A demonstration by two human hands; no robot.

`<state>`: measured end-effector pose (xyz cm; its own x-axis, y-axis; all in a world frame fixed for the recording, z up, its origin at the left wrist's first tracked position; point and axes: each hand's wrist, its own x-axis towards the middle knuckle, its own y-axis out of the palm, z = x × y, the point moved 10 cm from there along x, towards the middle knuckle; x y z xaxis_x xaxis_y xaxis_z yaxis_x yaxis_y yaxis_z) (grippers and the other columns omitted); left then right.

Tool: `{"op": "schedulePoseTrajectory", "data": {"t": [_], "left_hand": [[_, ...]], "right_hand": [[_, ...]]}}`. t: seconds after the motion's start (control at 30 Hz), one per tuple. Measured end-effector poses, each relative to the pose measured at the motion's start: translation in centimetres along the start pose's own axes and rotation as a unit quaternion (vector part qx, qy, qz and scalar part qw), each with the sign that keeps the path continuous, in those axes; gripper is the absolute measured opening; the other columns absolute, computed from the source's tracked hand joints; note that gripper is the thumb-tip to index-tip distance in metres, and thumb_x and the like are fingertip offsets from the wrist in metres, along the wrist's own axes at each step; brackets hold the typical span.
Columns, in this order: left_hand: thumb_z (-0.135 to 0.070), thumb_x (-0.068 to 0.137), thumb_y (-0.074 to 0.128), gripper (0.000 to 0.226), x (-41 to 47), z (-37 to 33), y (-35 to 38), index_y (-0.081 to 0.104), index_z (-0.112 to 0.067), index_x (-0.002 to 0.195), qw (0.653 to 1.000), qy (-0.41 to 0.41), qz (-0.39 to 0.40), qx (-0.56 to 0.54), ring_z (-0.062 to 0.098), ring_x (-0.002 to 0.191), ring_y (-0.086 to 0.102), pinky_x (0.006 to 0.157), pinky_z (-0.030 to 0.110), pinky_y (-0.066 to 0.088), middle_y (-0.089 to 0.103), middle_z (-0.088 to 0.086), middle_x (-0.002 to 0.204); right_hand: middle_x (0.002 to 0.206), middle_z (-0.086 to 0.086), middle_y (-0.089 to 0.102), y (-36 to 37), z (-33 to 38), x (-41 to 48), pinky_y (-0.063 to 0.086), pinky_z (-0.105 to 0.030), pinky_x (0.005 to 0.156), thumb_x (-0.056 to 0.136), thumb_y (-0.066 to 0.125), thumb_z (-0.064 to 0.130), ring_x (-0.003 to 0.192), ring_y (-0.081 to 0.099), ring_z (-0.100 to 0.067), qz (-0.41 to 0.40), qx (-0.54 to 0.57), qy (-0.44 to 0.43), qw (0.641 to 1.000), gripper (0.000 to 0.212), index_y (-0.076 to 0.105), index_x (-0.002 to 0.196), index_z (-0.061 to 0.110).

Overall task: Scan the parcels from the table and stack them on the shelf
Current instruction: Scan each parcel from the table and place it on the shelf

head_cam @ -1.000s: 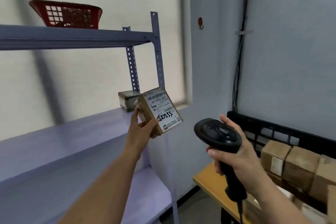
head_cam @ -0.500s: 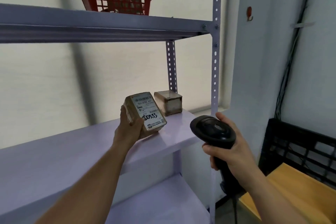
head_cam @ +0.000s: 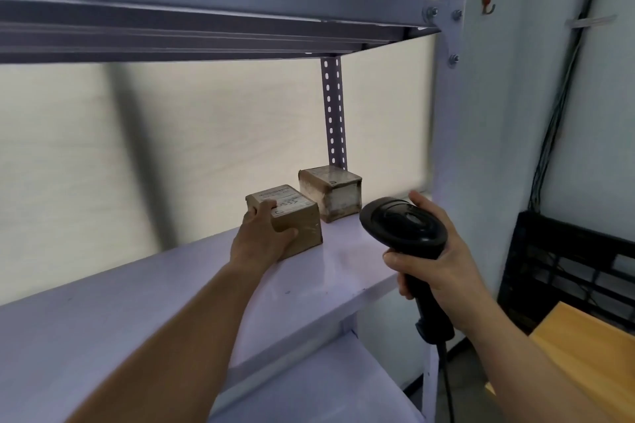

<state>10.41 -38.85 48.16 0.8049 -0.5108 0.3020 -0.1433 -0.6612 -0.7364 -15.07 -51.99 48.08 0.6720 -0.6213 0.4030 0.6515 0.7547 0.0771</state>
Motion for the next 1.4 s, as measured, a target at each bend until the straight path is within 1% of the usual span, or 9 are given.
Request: {"op": "schedulePoseTrajectory", "data": {"t": [0.3,0.5,0.63,0.73,0.87,1.0,1.1,1.2,1.4], "left_hand": [[-0.033,0.087,0.066,0.066,5.8,-0.6,2.4,0.035,-0.021,0.145,1.0,0.001,0.007,0.005,0.032,0.126,0.046,0.096,0.037,0.04,0.038,0.014,0.145],[-0.034,0.087,0.066,0.067,6.6,-0.7,3.0,0.035,-0.022,0.145,1.0,0.003,0.007,0.014,0.034,0.125,0.047,0.097,0.038,0.039,0.039,0.016,0.145],[-0.043,0.082,0.068,0.089,5.9,-0.4,3.1,0.014,-0.034,0.153,0.999,-0.012,0.018,0.024,0.036,0.131,0.04,0.101,0.043,0.038,0.03,0.017,0.15],[-0.05,0.082,0.068,0.1,4.3,-1.6,2.2,-0.001,-0.036,0.154,0.999,-0.009,-0.01,0.049,0.038,0.14,0.025,0.108,0.046,0.03,0.012,0.017,0.158],[-0.054,0.082,0.067,0.101,1.2,-4.9,0.0,0.004,-0.026,0.155,0.993,0.044,-0.097,0.04,0.036,0.145,0.015,0.114,0.046,0.021,0.003,0.016,0.161],[-0.049,0.084,0.067,0.09,-4.1,-9.9,-0.5,0.019,-0.019,0.154,0.978,0.129,-0.162,0.012,0.031,0.145,0.018,0.114,0.046,0.02,0.015,0.009,0.161],[-0.049,0.083,0.065,0.079,-9.0,-13.9,1.4,0.037,-0.011,0.146,0.965,0.201,-0.167,-0.011,0.033,0.138,0.034,0.111,0.048,0.028,0.039,0.013,0.15],[-0.048,0.081,0.062,0.073,-14.5,-17.0,5.3,0.044,-0.008,0.14,0.965,0.224,-0.135,-0.036,0.035,0.13,0.043,0.106,0.049,0.035,0.048,0.014,0.141],[-0.042,0.085,0.069,0.07,-25.1,-22.8,14.3,0.044,-0.009,0.141,0.968,0.245,-0.032,-0.041,0.034,0.126,0.045,0.103,0.044,0.035,0.05,0.013,0.137]], "right_hand": [[0.089,-0.012,0.07,-1.1,-2.3,1.7,0.046,-0.035,0.045,0.073,0.072,-0.016,0.047,0.051,-0.032,-0.039,-0.011,0.023,0.999,0.086,0.053,0.123,0.051],[0.096,-0.017,0.067,-1.9,-2.7,2.0,0.046,-0.033,0.043,0.074,0.071,-0.018,0.044,0.052,-0.029,-0.049,-0.026,0.031,0.998,0.086,0.05,0.127,0.047],[0.104,-0.017,0.067,-2.4,-2.2,1.6,0.046,-0.035,0.043,0.074,0.07,-0.019,0.046,0.05,-0.032,-0.05,-0.028,0.03,0.998,0.085,0.05,0.126,0.045],[0.105,-0.019,0.065,-3.1,-1.7,0.9,0.047,-0.036,0.044,0.075,0.071,-0.017,0.047,0.051,-0.033,-0.044,-0.032,0.027,0.998,0.085,0.049,0.127,0.046],[0.103,-0.021,0.064,-4.6,-0.3,-0.9,0.048,-0.037,0.045,0.075,0.071,-0.017,0.05,0.052,-0.034,-0.034,-0.039,0.012,0.999,0.086,0.048,0.128,0.047],[0.092,-0.015,0.067,-7.4,1.1,-4.2,0.048,-0.037,0.046,0.075,0.072,-0.015,0.052,0.052,-0.034,-0.036,-0.05,0.012,0.998,0.087,0.047,0.124,0.053],[0.102,-0.016,0.065,-10.4,2.1,-7.4,0.05,-0.038,0.049,0.075,0.073,-0.013,0.052,0.054,-0.033,-0.041,-0.066,0.023,0.997,0.088,0.046,0.128,0.052],[0.109,-0.017,0.064,-13.9,3.1,-11.3,0.053,-0.038,0.052,0.075,0.076,-0.009,0.055,0.058,-0.03,-0.051,-0.079,0.034,0.995,0.089,0.045,0.133,0.051],[0.106,-0.014,0.062,-21.4,4.7,-19.8,0.049,-0.034,0.047,0.075,0.076,-0.01,0.052,0.056,-0.027,-0.093,-0.092,0.042,0.991,0.091,0.042,0.138,0.044]]}}
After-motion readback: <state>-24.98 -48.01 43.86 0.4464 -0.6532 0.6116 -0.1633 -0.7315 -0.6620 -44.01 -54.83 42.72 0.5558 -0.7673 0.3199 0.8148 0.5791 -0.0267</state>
